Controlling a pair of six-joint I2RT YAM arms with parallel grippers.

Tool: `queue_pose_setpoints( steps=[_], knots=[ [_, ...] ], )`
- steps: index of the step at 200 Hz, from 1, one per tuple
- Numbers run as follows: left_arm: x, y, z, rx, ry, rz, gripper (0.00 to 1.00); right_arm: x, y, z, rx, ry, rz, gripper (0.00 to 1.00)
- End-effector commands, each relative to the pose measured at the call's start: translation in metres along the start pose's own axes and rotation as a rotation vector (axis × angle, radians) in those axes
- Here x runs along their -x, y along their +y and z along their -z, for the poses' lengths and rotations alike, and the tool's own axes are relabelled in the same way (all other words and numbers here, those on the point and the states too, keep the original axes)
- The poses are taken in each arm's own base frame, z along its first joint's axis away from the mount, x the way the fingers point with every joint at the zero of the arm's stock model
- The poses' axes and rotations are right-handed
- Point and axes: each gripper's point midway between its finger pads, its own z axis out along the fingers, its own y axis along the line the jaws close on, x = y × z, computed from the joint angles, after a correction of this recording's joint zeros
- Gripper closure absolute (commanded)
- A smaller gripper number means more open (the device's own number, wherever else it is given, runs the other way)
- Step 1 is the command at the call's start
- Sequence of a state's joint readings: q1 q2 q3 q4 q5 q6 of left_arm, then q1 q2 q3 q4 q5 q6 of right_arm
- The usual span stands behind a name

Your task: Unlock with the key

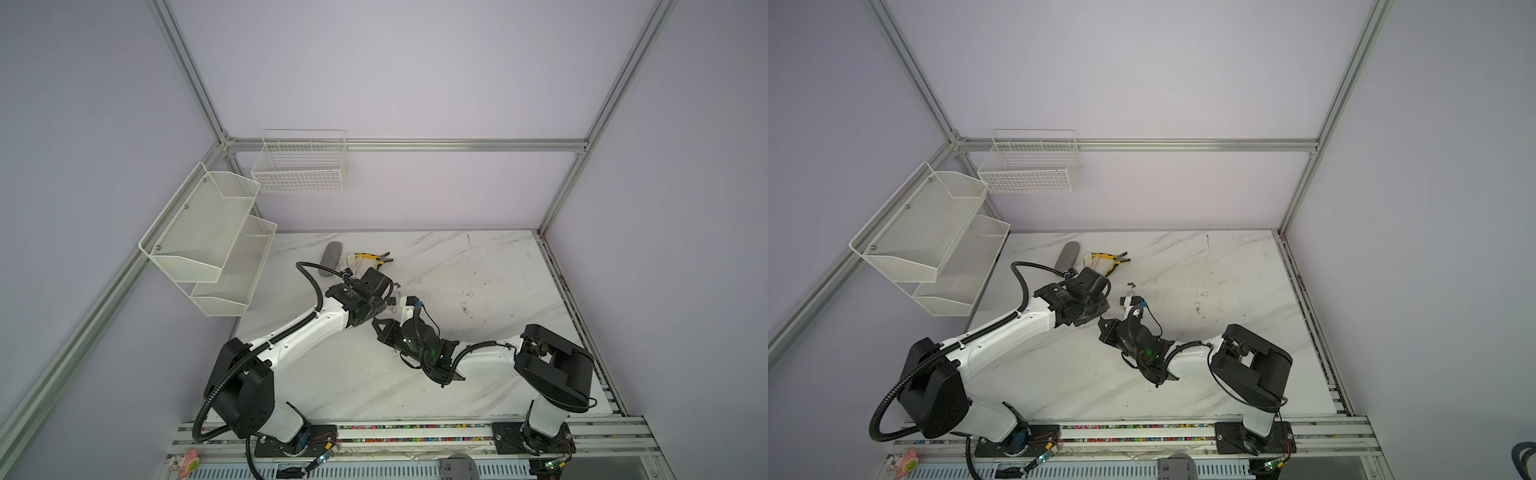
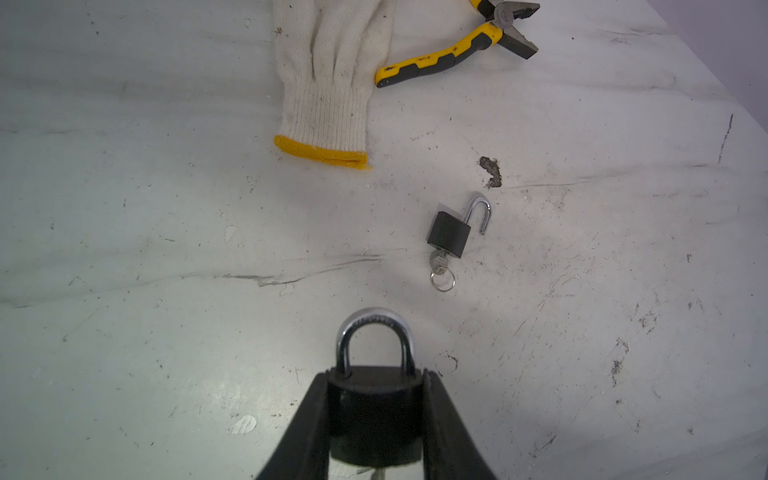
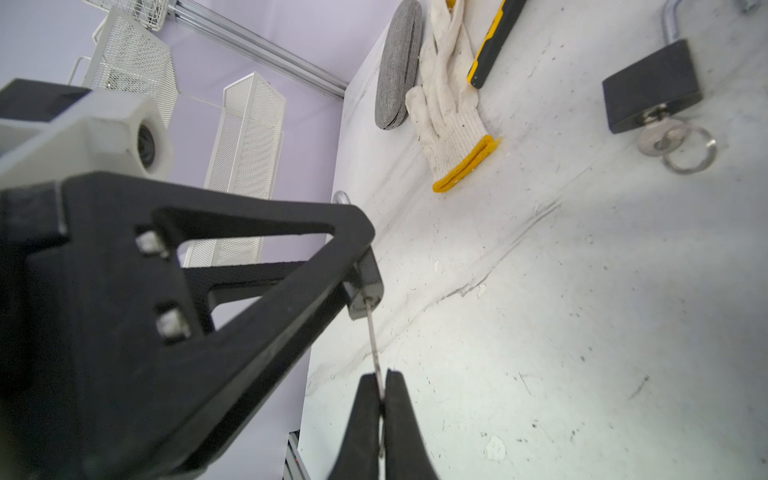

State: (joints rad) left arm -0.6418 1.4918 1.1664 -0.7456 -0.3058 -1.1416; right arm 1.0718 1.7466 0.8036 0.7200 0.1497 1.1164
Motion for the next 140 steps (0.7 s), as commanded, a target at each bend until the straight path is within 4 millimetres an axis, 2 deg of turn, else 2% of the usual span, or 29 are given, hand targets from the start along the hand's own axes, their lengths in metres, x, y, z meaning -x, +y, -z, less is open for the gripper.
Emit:
queue_pose_setpoints(
  steps=[1,15,36,61,96,140],
  knots=[
    [-0.010,-0.010,0.013,-0.066,0.041,0.000,1.00,0.015,0.007,-0.004,0.000,-0.057,0.009,1.00],
    [-0.014,-0.016,0.016,-0.092,0.055,-0.006,1.00,0.016,0.019,-0.005,0.041,-0.054,0.030,1.00],
    [-0.020,-0.022,0.020,-0.122,0.081,-0.007,1.00,0.024,0.023,-0.003,0.038,-0.085,0.036,1.00],
    [-0.022,-0.016,0.018,-0.109,0.073,-0.024,1.00,0.038,0.041,0.004,0.065,-0.136,0.087,1.00],
    [-0.013,-0.018,0.023,-0.114,0.043,-0.015,1.00,0.036,0.031,0.007,0.040,-0.130,0.093,1.00],
    [0.000,-0.018,0.025,-0.109,0.006,0.004,1.00,0.019,0.017,0.009,0.031,-0.067,0.101,1.00]
  ],
)
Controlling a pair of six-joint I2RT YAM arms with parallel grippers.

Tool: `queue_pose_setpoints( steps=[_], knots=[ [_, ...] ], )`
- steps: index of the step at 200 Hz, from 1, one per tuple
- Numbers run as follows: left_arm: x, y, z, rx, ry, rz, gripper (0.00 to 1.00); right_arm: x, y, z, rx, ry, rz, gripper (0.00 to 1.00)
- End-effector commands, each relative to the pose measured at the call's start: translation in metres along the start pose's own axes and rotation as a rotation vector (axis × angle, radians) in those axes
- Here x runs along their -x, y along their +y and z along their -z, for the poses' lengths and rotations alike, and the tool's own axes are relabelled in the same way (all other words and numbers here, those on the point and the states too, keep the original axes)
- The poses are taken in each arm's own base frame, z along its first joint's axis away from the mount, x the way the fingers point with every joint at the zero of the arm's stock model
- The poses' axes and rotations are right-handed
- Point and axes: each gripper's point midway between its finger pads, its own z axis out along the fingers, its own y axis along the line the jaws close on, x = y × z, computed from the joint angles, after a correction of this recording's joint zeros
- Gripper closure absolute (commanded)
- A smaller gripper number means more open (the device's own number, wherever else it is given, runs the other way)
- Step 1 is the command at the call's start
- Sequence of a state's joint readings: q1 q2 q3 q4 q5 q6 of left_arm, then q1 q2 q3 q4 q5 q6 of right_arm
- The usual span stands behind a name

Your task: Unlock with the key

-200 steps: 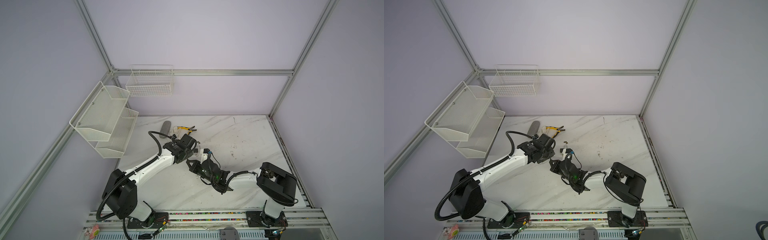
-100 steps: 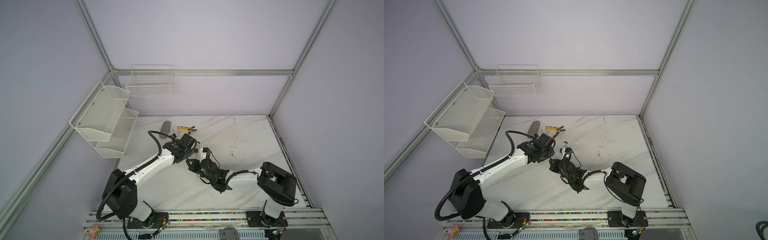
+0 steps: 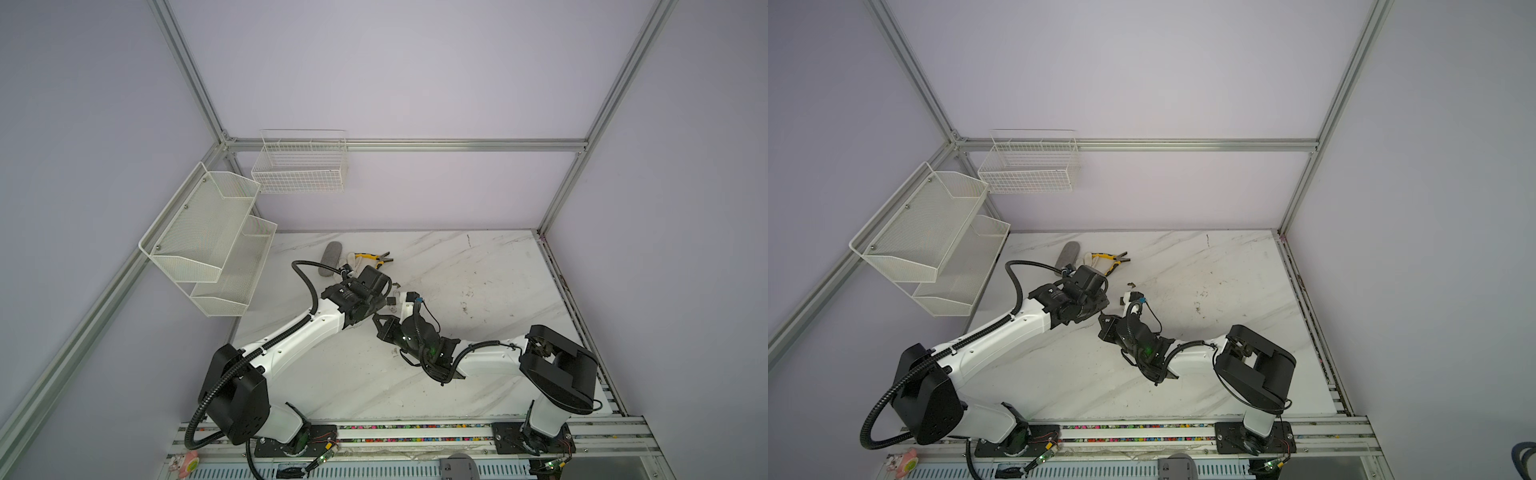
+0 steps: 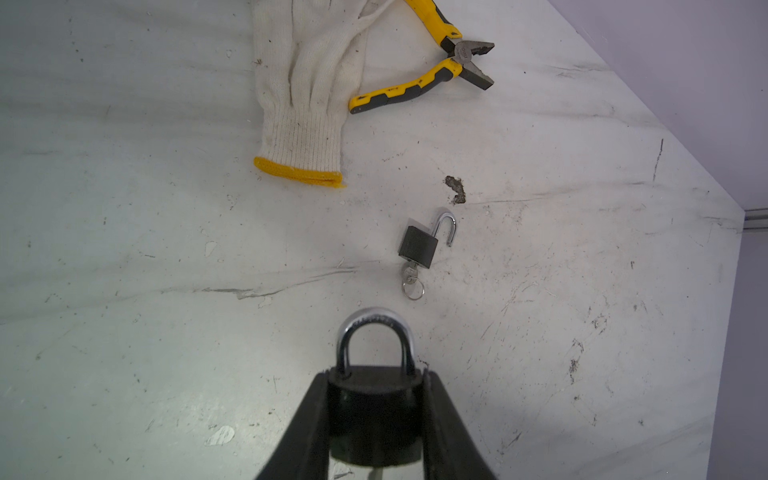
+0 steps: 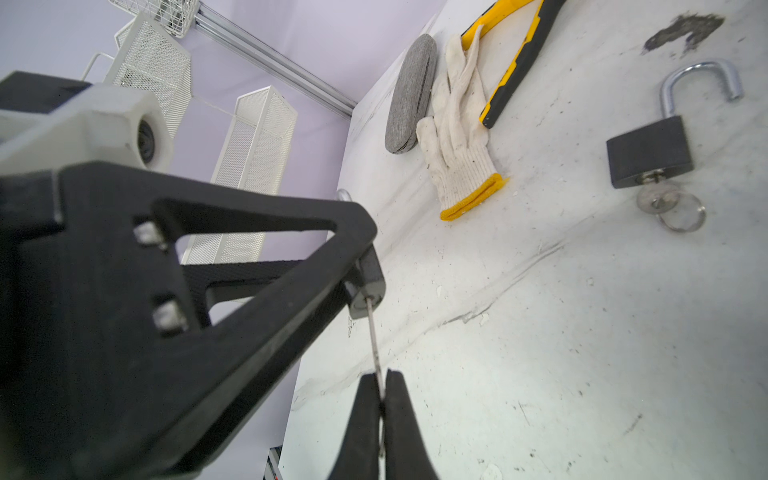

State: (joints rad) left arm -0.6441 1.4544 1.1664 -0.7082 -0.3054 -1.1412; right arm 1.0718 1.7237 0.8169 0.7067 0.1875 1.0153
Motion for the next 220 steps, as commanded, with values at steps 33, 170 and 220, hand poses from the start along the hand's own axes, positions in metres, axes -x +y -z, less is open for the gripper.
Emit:
queue_pose_setpoints(
  steps=[33,170,220],
  knots=[
    [-0.004,-0.008,0.014,-0.041,0.017,-0.006,1.00,-0.001,0.012,0.008,0.059,0.013,0.020,1.00],
    [-0.001,-0.004,0.011,-0.025,-0.009,0.027,1.00,-0.025,0.013,-0.004,0.070,0.099,-0.033,1.00],
    [-0.006,-0.004,0.009,-0.030,0.002,0.001,1.00,-0.019,0.011,-0.003,0.054,0.083,-0.058,1.00]
  ],
)
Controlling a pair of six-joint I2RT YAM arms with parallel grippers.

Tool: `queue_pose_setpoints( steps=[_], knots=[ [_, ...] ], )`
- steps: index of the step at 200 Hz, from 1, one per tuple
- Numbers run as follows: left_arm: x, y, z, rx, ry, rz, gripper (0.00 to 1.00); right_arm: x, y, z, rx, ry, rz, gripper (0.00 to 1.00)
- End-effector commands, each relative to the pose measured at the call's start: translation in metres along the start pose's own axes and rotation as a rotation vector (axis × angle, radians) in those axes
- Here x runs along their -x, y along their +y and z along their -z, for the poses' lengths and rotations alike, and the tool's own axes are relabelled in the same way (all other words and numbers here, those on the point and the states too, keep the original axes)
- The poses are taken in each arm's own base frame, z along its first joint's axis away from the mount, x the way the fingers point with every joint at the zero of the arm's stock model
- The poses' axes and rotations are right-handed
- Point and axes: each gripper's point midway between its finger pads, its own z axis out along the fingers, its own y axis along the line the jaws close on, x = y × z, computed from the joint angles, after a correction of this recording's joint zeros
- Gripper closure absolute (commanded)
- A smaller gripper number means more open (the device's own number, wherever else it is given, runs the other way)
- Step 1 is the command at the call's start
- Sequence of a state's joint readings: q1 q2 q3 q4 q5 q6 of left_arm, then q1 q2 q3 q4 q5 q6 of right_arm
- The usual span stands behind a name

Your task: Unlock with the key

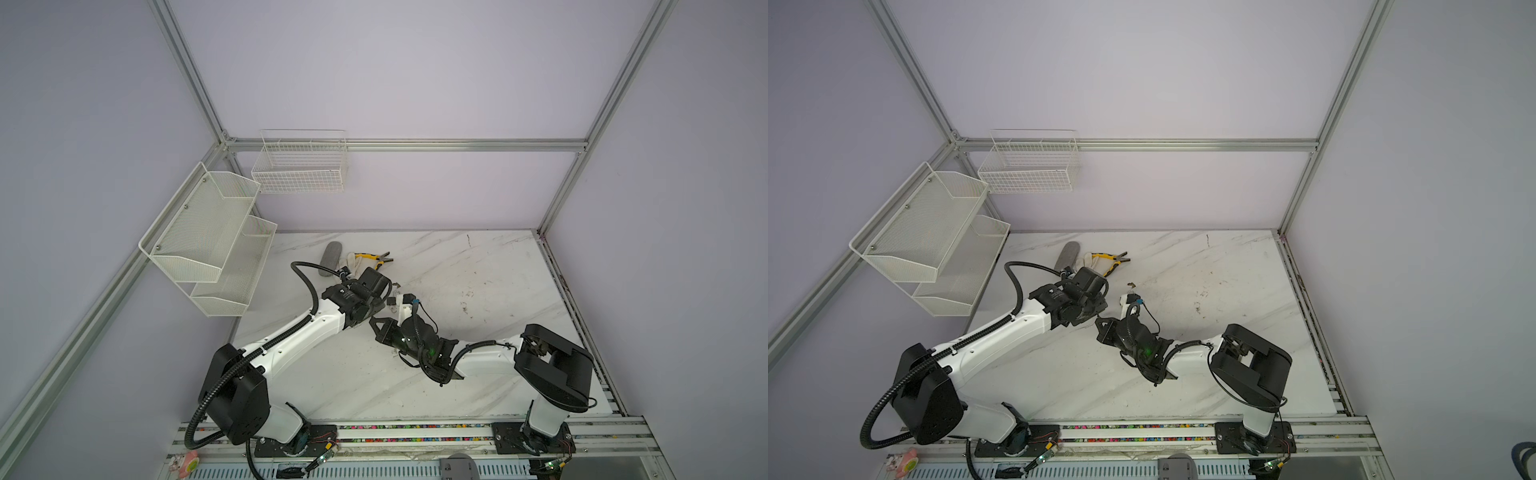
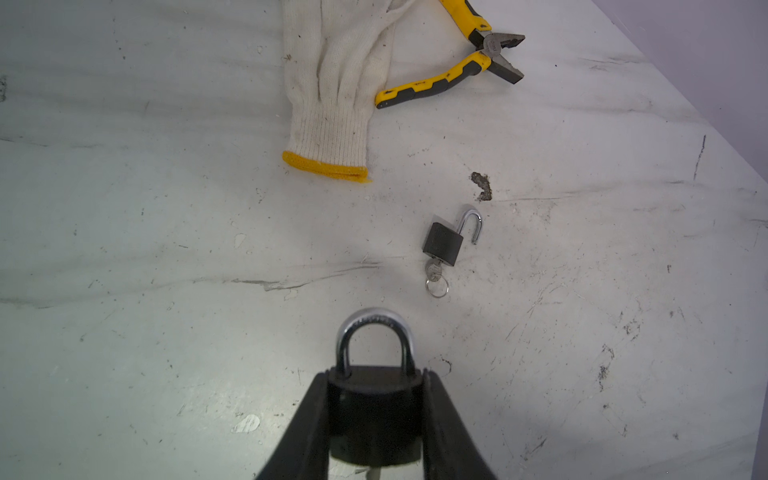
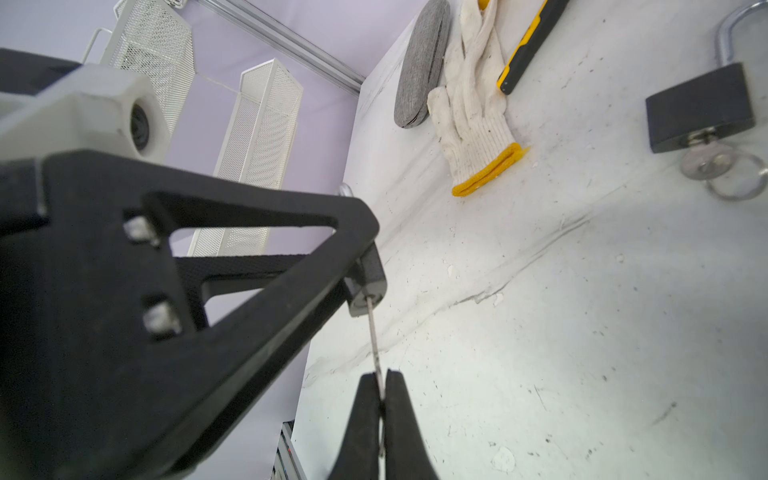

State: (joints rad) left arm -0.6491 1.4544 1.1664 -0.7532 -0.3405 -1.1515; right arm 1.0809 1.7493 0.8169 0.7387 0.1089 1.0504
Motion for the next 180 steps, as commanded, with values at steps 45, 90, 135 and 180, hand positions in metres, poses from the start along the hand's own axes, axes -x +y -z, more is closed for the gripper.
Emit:
queue_pose_setpoints(
  steps=[45,90,135,180],
  knots=[
    [-0.020,-0.008,0.006,-0.062,0.047,-0.085,1.00,0.035,0.007,0.004,0.040,-0.046,-0.039,1.00],
    [-0.026,0.015,0.000,0.023,0.055,-0.133,1.00,0.048,0.027,0.012,0.056,-0.066,0.052,1.00],
    [-0.017,0.011,0.013,-0.014,0.022,-0.132,1.00,0.049,0.023,0.017,0.042,-0.063,0.045,1.00],
    [-0.008,0.016,0.014,-0.004,0.009,-0.098,1.00,0.047,0.021,0.021,0.039,-0.044,0.046,1.00]
  ],
)
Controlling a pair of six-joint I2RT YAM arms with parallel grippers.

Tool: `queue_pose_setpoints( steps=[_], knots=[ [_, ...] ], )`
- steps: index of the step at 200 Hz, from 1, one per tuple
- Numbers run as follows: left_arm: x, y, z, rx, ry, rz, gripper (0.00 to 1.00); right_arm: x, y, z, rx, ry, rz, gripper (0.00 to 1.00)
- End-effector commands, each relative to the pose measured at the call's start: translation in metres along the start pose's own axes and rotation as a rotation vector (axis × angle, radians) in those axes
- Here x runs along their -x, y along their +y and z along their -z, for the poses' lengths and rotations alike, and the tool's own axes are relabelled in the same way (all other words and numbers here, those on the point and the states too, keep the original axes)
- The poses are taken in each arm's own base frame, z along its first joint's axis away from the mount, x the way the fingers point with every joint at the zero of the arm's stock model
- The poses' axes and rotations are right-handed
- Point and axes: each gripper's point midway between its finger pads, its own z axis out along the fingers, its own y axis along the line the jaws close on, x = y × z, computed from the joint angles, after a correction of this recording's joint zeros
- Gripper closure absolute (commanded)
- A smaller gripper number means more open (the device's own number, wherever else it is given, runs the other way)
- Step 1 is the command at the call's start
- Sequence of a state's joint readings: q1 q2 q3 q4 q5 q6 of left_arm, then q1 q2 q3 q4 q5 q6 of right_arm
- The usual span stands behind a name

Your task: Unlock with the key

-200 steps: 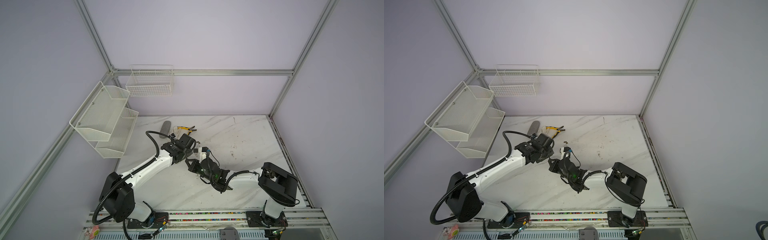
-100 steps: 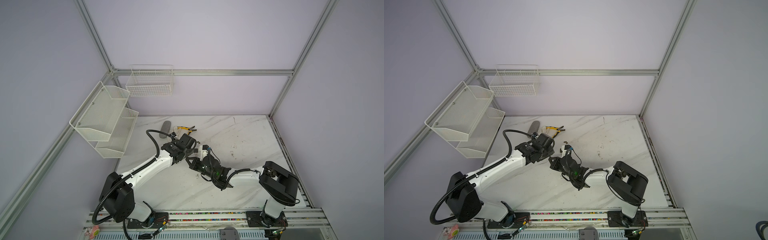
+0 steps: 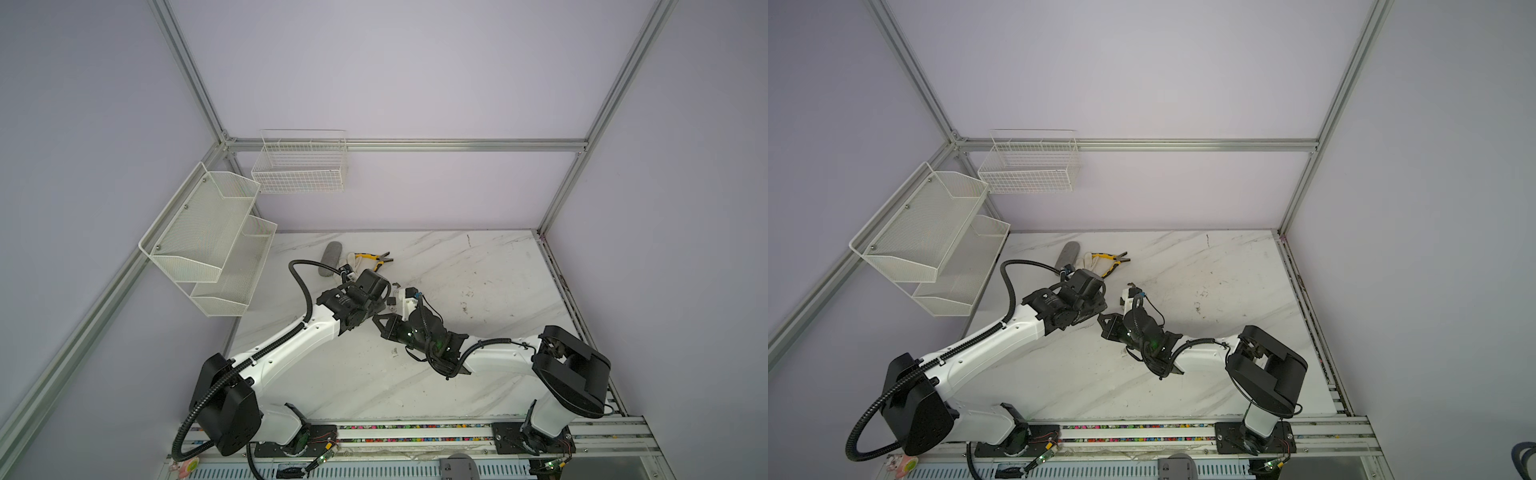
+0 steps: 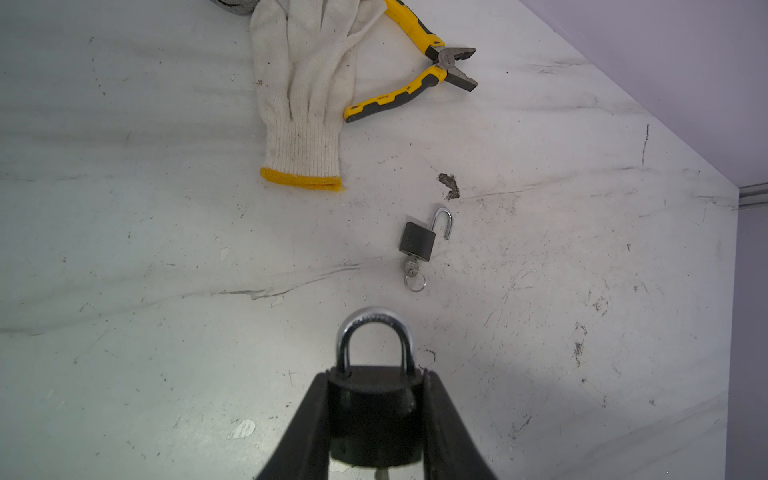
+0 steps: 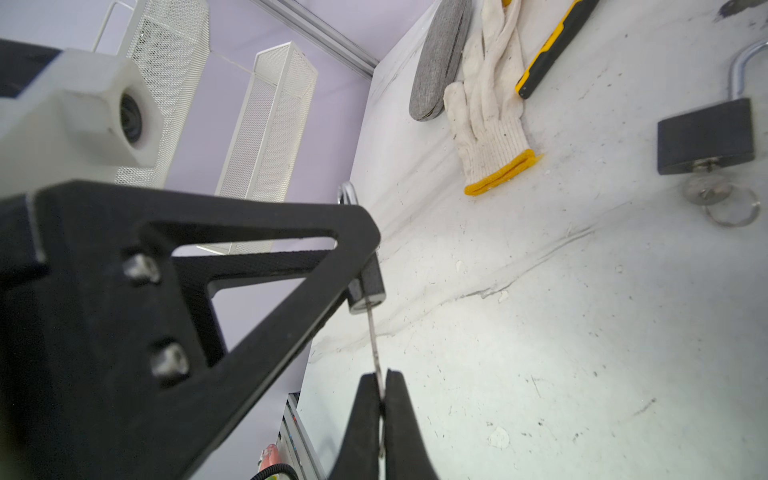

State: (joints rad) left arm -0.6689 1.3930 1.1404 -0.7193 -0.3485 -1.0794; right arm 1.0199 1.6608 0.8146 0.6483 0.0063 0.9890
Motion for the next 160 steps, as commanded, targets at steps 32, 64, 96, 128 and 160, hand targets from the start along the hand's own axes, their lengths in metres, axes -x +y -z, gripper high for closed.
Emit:
queue_pose_setpoints(
  steps=[32,64,96,128,160],
  knots=[
    [-0.008,0.024,0.002,0.061,0.036,-0.022,1.00,0.026,0.010,0.013,0.013,-0.074,0.007,1.00],
    [-0.010,0.032,0.001,0.084,0.039,-0.009,1.00,0.026,0.002,0.017,0.003,-0.075,-0.013,1.00],
    [-0.017,0.028,0.001,0.041,0.065,0.089,1.00,0.024,-0.007,0.012,-0.029,-0.081,-0.013,1.00],
    [-0.031,0.024,-0.004,-0.011,0.120,0.185,1.00,0.022,-0.007,0.001,-0.026,-0.105,-0.002,1.00],
    [-0.038,0.035,-0.005,0.002,0.130,0.264,1.00,0.010,-0.009,-0.016,-0.036,-0.060,0.037,1.00]
  ],
)
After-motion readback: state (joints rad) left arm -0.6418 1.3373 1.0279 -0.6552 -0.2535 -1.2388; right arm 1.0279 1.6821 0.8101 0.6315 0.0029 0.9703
